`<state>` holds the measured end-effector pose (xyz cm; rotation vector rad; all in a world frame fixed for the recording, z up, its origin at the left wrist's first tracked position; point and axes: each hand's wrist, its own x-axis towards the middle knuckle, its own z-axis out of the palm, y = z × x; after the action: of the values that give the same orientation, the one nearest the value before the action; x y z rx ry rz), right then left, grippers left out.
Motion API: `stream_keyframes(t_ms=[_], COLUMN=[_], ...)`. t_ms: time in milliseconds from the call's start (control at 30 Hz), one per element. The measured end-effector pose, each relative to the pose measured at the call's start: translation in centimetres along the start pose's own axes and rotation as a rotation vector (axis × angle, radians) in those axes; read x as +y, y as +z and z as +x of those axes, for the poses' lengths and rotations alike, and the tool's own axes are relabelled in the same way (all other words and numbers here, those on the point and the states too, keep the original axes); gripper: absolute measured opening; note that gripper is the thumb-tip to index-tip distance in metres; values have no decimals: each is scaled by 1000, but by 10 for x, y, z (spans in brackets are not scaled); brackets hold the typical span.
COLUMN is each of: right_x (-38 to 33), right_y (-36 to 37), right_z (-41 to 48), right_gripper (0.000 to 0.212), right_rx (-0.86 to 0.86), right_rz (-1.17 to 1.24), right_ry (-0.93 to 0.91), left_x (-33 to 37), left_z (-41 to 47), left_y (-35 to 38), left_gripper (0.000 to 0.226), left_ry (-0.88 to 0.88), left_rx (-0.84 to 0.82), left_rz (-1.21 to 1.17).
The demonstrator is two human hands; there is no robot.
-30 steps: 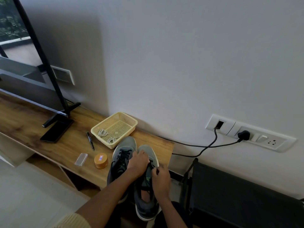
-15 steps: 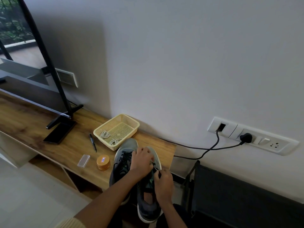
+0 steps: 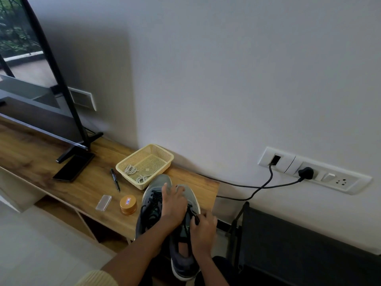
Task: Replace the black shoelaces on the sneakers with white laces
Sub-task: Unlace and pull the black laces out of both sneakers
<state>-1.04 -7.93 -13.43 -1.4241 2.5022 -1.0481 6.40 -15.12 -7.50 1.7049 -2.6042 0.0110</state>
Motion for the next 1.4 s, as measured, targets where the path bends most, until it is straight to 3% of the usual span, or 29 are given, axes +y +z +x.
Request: stream_keyframes(t_ms=[200,300,400,500,600,767,1000,1133,1400], right_x=[-6,-13,-13,-10,-10,-6,-6,-2,-2], right_y=[-10,-19,-15,-11,-9,-7,-5,-3,-7], right_z=[1,1,0,2,1,3,2,3,2], right_gripper=[21,32,32,38,48,52,43,39,33], right_rx=[28,65,90,129,160,144,157,181,186], right_rz=[-82,-116,-144,-126,-103,-126,-155,-194,-181], right_ry=[-66,-69,-77,-92,-116,-121,-122,-138,-152], left_x=[-26,-38,-32,-15,2,14,8,0,-68], left_z=[2,4,-1,-8,-11,-6,2,5,16], left_y=[-16,-19,-16,-14,-9,-3,6,1,-24], left_gripper=[35,26,27,31,25,22,31,30,34], left_ry=[-297,-375,-311,-106,33,-27,67,-23,-393], left_rx=[137,121,98,37,-79,-68,-57,3,82], left_rz=[33,-26,-106,-248,-173,-69,67,70,45])
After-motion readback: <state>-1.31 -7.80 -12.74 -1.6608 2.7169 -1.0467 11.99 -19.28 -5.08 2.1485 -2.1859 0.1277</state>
